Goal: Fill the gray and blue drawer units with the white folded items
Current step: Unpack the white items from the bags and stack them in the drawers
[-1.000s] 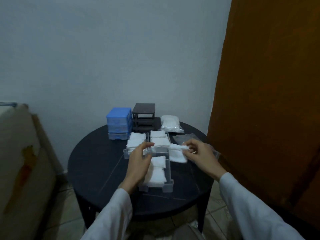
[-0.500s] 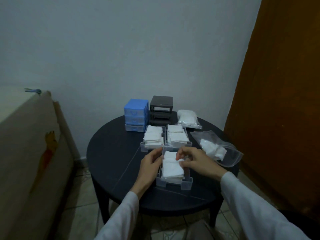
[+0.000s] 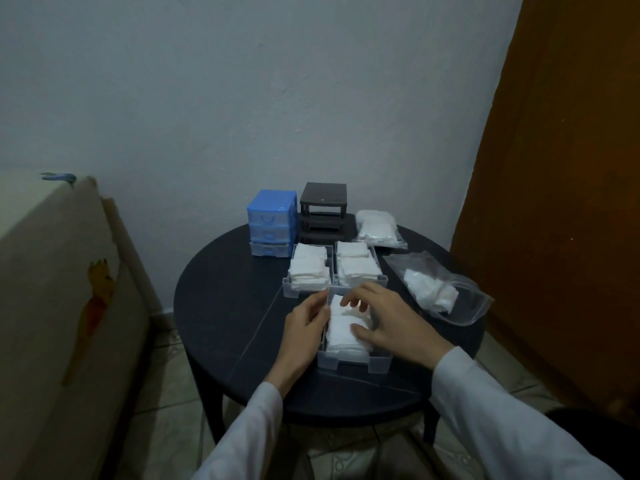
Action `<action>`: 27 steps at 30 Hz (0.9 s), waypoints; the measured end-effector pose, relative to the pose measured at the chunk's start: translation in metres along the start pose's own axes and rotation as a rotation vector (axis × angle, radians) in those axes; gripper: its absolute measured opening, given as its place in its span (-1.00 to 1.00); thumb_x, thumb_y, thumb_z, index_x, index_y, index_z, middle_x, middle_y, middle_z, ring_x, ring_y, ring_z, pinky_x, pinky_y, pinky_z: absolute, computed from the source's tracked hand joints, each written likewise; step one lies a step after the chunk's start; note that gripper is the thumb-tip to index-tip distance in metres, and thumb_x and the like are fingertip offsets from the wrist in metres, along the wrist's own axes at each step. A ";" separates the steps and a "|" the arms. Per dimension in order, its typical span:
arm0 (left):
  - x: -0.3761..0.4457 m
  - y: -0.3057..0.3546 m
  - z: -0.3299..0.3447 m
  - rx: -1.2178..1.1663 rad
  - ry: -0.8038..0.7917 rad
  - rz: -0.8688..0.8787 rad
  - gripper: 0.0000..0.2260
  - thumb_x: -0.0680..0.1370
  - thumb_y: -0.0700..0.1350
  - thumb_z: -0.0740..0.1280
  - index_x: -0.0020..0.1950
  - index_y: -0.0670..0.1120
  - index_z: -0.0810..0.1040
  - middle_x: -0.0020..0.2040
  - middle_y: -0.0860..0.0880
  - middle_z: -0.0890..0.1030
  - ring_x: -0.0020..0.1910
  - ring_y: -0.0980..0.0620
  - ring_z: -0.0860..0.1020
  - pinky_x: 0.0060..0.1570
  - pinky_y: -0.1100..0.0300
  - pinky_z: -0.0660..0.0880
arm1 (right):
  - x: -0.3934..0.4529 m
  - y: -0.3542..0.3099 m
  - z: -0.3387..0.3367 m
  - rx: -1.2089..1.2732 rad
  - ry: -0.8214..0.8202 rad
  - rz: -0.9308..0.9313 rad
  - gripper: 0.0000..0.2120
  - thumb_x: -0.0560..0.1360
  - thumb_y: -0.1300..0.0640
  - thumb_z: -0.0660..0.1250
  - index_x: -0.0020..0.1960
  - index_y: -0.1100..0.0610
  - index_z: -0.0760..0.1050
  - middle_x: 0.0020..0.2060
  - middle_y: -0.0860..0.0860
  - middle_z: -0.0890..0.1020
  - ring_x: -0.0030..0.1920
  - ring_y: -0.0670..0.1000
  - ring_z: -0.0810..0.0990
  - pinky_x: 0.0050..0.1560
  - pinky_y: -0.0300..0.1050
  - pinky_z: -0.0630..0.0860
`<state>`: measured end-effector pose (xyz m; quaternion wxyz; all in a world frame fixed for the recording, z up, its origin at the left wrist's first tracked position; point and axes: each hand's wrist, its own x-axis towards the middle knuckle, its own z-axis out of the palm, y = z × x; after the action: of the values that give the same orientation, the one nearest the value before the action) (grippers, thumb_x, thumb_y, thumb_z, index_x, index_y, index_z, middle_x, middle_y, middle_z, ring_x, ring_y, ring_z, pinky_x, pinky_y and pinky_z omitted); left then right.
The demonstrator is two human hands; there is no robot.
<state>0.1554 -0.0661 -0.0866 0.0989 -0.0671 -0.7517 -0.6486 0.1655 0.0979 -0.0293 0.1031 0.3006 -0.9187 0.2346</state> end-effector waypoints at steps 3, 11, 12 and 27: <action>-0.002 0.003 0.000 0.005 -0.003 0.012 -0.72 0.59 -0.22 0.23 0.29 -0.08 0.49 0.13 0.07 0.58 0.10 0.24 0.52 0.08 0.43 0.46 | 0.000 0.000 0.001 0.013 -0.064 -0.005 -0.74 0.46 0.05 0.35 0.14 0.02 0.50 0.04 -0.10 0.49 -0.03 -0.21 0.45 -0.04 -0.40 0.40; -0.003 0.005 0.001 0.012 0.002 -0.002 -0.72 0.59 -0.25 0.22 0.29 -0.10 0.49 0.10 0.06 0.57 0.05 0.21 0.53 0.01 0.47 0.47 | 0.002 -0.001 0.008 0.006 -0.227 0.040 -0.63 0.47 0.00 0.36 0.24 0.10 0.50 0.07 0.02 0.52 0.00 -0.07 0.49 0.02 -0.26 0.44; -0.003 0.005 0.001 0.019 0.003 -0.004 -0.72 0.59 -0.25 0.22 0.29 -0.10 0.49 0.11 0.05 0.58 0.06 0.20 0.54 0.02 0.45 0.47 | 0.002 -0.001 0.009 0.012 -0.234 0.047 -0.62 0.47 0.00 0.36 0.24 0.10 0.50 0.07 0.02 0.52 0.01 -0.06 0.50 0.03 -0.25 0.44; -0.016 0.067 0.040 0.196 0.072 0.265 -0.72 0.54 -0.31 0.20 0.16 -0.04 0.53 0.13 0.09 0.54 0.13 0.23 0.47 0.11 0.42 0.40 | -0.038 0.036 -0.047 0.132 0.093 0.272 -0.86 0.51 0.20 0.30 0.03 0.03 0.55 -0.01 -0.09 0.57 -0.02 -0.20 0.53 -0.10 -0.41 0.47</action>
<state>0.1840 -0.0159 -0.0312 0.2167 -0.1322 -0.7920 -0.5553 0.1762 0.1656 -0.0145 0.0931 0.1685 -0.9277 0.3199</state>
